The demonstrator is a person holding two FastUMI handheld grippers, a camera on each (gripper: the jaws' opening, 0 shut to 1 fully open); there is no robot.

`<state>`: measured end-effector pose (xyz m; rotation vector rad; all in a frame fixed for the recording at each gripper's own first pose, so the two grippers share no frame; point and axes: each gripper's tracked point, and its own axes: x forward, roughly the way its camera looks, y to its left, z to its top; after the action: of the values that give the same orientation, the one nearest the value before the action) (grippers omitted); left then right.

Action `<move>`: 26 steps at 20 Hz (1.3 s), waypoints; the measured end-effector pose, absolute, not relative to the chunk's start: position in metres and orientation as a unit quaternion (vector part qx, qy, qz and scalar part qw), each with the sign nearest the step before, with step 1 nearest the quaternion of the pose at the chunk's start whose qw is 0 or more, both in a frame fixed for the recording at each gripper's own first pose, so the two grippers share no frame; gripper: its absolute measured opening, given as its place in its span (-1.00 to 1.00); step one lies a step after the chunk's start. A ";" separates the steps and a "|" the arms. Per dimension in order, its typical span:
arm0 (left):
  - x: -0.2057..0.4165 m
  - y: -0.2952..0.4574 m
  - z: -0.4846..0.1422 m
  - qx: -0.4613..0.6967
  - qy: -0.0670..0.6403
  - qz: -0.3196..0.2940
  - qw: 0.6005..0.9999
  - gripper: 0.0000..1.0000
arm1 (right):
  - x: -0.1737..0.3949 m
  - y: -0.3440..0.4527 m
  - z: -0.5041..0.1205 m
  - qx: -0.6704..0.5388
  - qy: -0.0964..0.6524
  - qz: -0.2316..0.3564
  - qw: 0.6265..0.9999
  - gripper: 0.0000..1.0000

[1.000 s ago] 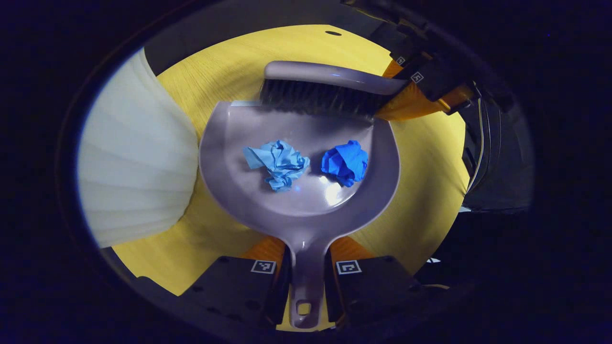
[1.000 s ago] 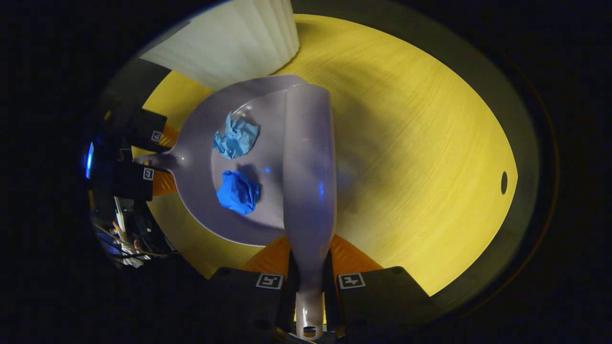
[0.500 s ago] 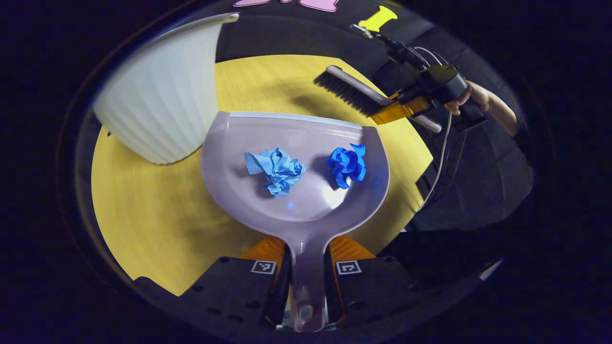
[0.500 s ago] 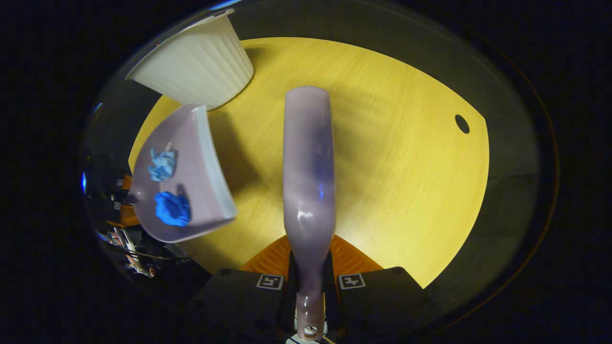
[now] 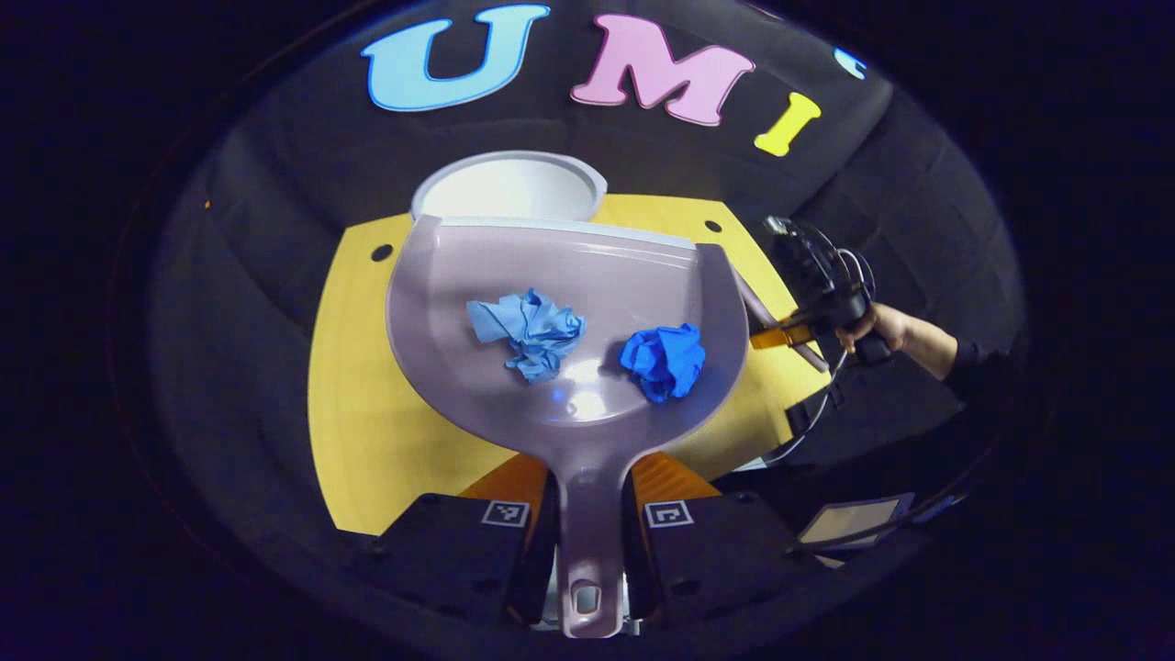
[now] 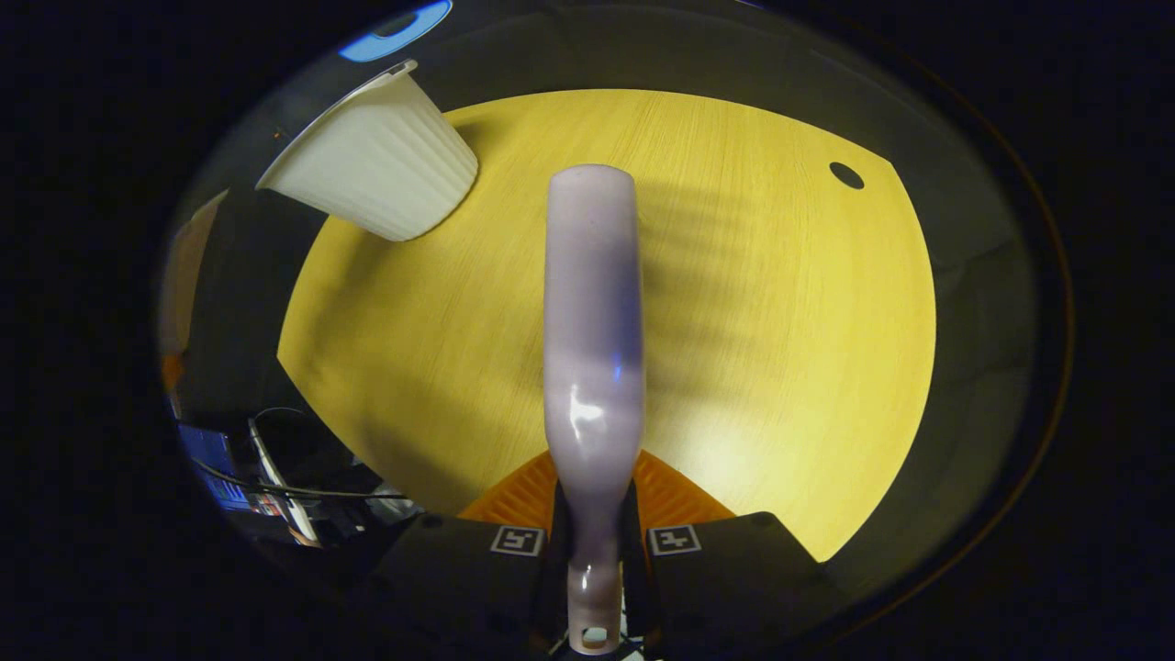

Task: Pick up the small broom and dustpan from the desktop, sweep the trash into the dustpan with the broom, and then empty the trash into the garbage bin.

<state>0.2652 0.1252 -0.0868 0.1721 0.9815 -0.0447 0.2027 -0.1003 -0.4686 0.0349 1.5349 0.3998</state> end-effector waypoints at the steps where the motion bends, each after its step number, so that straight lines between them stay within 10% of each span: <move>1: 0.284 0.136 -0.068 0.101 0.457 0.008 0.884 -0.41 | 0.203 -0.102 -0.469 0.026 0.690 0.179 0.701 -0.46; 13: 0.472 0.200 -0.061 0.272 0.532 0.120 0.793 -0.41 | 0.196 -0.100 -0.467 0.085 0.655 0.150 0.736 -0.46; 26: 0.500 0.202 -0.039 0.479 0.560 0.110 0.667 -0.41 | 0.190 -0.098 -0.472 0.086 0.648 0.150 0.742 -0.46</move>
<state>0.5004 0.2018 -0.0395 1.0815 1.2645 0.2478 0.1899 -0.0975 -0.4716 0.1884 1.4196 0.3278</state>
